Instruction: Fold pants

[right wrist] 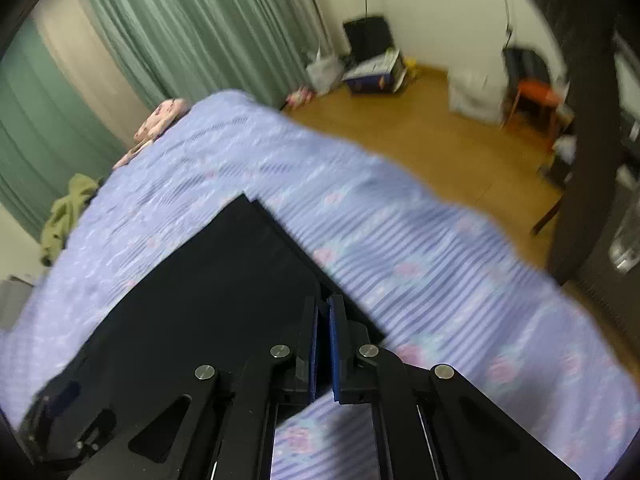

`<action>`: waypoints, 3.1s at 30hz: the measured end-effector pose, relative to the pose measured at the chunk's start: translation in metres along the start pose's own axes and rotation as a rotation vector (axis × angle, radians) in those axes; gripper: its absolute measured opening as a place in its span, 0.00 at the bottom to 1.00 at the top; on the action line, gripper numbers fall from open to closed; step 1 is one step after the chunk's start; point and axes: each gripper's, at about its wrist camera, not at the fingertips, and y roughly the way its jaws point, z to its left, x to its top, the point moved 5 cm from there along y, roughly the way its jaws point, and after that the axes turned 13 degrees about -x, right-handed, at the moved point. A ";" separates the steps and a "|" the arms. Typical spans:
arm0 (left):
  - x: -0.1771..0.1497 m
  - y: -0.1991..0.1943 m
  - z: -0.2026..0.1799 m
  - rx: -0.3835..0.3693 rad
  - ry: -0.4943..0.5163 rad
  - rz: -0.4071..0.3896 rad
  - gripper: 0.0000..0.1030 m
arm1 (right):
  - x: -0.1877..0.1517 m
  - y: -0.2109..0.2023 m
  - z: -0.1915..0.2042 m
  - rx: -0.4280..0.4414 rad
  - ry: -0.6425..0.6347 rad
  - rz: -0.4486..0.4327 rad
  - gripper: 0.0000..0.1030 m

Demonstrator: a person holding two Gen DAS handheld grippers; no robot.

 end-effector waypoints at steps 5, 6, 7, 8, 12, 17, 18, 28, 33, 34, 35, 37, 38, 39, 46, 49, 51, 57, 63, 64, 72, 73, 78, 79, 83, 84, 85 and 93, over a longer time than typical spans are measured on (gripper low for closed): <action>0.000 0.004 -0.007 0.010 0.025 0.007 0.80 | -0.005 0.026 0.001 -0.040 -0.058 0.058 0.06; -0.001 0.005 -0.008 0.010 0.026 0.010 0.80 | -0.006 0.026 -0.002 -0.051 -0.060 0.068 0.15; -0.003 0.004 -0.008 0.011 0.025 0.010 0.80 | -0.007 0.021 -0.009 -0.069 -0.034 0.060 0.21; -0.004 0.004 -0.008 0.011 0.021 0.010 0.80 | -0.007 0.015 -0.015 -0.095 -0.009 0.043 0.34; -0.007 0.000 -0.004 0.013 -0.020 0.001 0.80 | -0.017 -0.012 -0.030 0.018 0.128 0.025 0.48; -0.011 -0.001 0.002 0.025 -0.032 0.009 0.81 | -0.038 0.009 -0.014 0.160 0.142 0.155 0.48; -0.012 -0.002 0.003 0.029 -0.030 0.010 0.81 | -0.040 0.015 -0.012 0.161 0.144 0.170 0.48; -0.014 -0.008 -0.003 0.018 -0.033 0.004 0.81 | -0.035 0.048 -0.004 0.247 0.188 0.180 0.59; -0.014 -0.019 -0.004 0.008 -0.019 -0.012 0.81 | -0.039 0.023 -0.012 0.297 0.234 0.154 0.37; -0.014 -0.019 -0.002 0.009 -0.024 -0.012 0.81 | -0.041 0.026 -0.014 0.285 0.240 0.156 0.37; -0.015 -0.019 0.000 0.012 -0.031 -0.007 0.81 | -0.043 0.034 -0.012 0.270 0.242 0.175 0.37; -0.017 -0.019 0.003 0.013 -0.038 0.000 0.81 | -0.043 0.048 -0.012 0.269 0.285 0.186 0.36; -0.018 -0.021 0.004 0.014 -0.040 0.000 0.81 | -0.038 0.050 -0.014 0.273 0.320 0.181 0.36; -0.019 -0.023 0.005 0.017 -0.042 0.001 0.81 | -0.035 0.052 -0.015 0.275 0.354 0.182 0.35; -0.026 -0.052 0.031 0.050 -0.122 0.003 0.81 | -0.007 0.000 0.002 0.179 0.239 0.097 0.09; -0.031 -0.074 0.055 0.058 -0.213 0.001 0.81 | 0.016 -0.060 0.022 0.124 0.125 -0.043 0.08; -0.037 -0.088 0.073 0.057 -0.278 0.011 0.81 | 0.027 -0.085 0.032 0.100 0.077 -0.094 0.08; -0.047 -0.149 0.111 0.133 -0.318 0.001 0.81 | 0.032 -0.144 0.089 0.021 -0.194 -0.184 0.08; -0.061 -0.220 0.161 0.242 -0.360 -0.055 0.81 | 0.015 -0.221 0.190 0.052 -0.506 -0.345 0.08; -0.066 -0.231 0.171 0.263 -0.378 -0.061 0.81 | 0.007 -0.231 0.211 0.069 -0.558 -0.360 0.08; -0.135 -0.296 0.249 0.360 -0.562 -0.079 0.82 | -0.096 -0.257 0.348 0.211 -0.891 -0.366 0.08; -0.147 -0.299 0.258 0.377 -0.579 -0.069 0.82 | -0.113 -0.255 0.361 0.225 -0.936 -0.360 0.08; -0.199 -0.295 0.286 0.406 -0.632 -0.009 0.82 | -0.221 -0.215 0.419 0.289 -1.148 -0.216 0.08; -0.208 -0.293 0.290 0.409 -0.638 0.009 0.82 | -0.240 -0.204 0.426 0.286 -1.184 -0.184 0.08; -0.225 -0.287 0.295 0.396 -0.624 0.031 0.82 | -0.304 -0.186 0.431 0.296 -1.278 -0.100 0.08; -0.227 -0.286 0.297 0.389 -0.617 0.029 0.82 | -0.311 -0.187 0.430 0.304 -1.285 -0.086 0.08; -0.228 -0.285 0.300 0.387 -0.613 0.030 0.82 | -0.318 -0.187 0.430 0.319 -1.295 -0.079 0.08; -0.215 -0.289 0.317 0.363 -0.574 -0.016 0.82 | -0.322 -0.210 0.424 0.395 -1.234 -0.034 0.41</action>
